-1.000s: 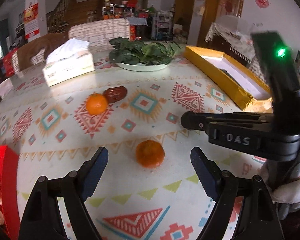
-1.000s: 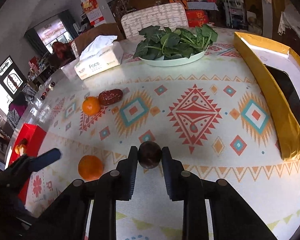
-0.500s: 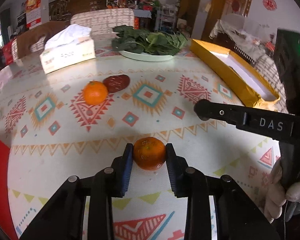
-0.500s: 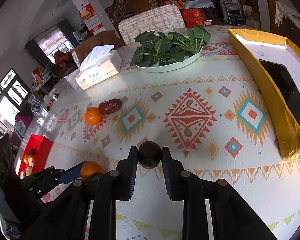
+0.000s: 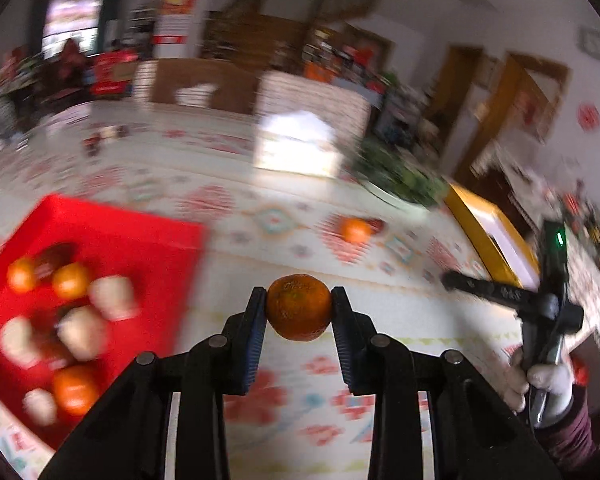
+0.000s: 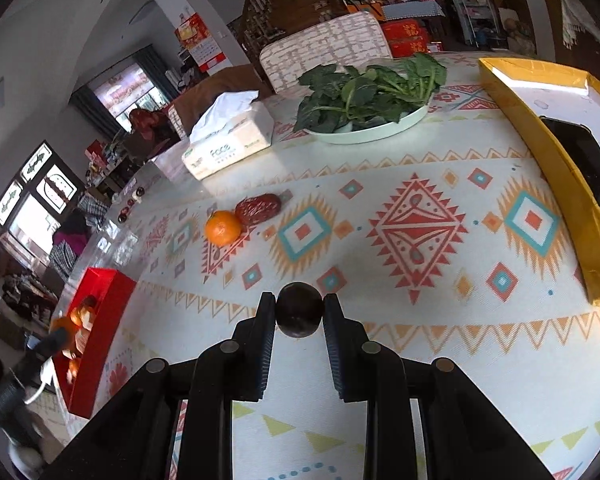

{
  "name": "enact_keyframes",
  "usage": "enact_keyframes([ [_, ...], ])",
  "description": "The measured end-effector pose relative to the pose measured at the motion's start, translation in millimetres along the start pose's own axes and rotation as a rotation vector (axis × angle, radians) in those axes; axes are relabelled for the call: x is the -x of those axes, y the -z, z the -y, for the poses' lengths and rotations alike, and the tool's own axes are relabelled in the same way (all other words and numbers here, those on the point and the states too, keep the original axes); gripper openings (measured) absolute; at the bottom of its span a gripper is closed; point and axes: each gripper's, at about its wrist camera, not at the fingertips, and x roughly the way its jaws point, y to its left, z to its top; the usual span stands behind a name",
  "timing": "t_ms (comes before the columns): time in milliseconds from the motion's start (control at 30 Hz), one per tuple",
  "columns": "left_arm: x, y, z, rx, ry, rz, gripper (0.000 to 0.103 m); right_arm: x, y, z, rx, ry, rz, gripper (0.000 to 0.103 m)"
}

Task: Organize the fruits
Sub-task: 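Place the mandarin and the dark plum into the red tray, opening both tools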

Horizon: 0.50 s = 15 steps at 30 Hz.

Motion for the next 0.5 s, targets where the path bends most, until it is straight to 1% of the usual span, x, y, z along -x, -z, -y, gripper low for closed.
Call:
enact_keyframes([
  [167, 35, 10, -64, 0.089, -0.121, 0.047, 0.031, -4, 5, -31, 0.068, 0.043, -0.004, 0.027],
  [200, 41, 13, -79, 0.111, -0.143, 0.051, 0.031, -4, 7, -35, 0.068, 0.036, -0.009, 0.027],
  [267, 50, 19, -104, 0.157, -0.170, 0.053, 0.031, -6, 9, -50, 0.058, -0.010, -0.030, 0.027],
  [333, 56, 25, -124, 0.194, -0.191, 0.054, 0.031, -7, 10, -70, 0.073, -0.039, -0.043, 0.027],
  [500, 66, 30, -156, 0.233, -0.240, 0.065, 0.031, -16, 14, -145, 0.170, -0.131, -0.081, 0.027],
])
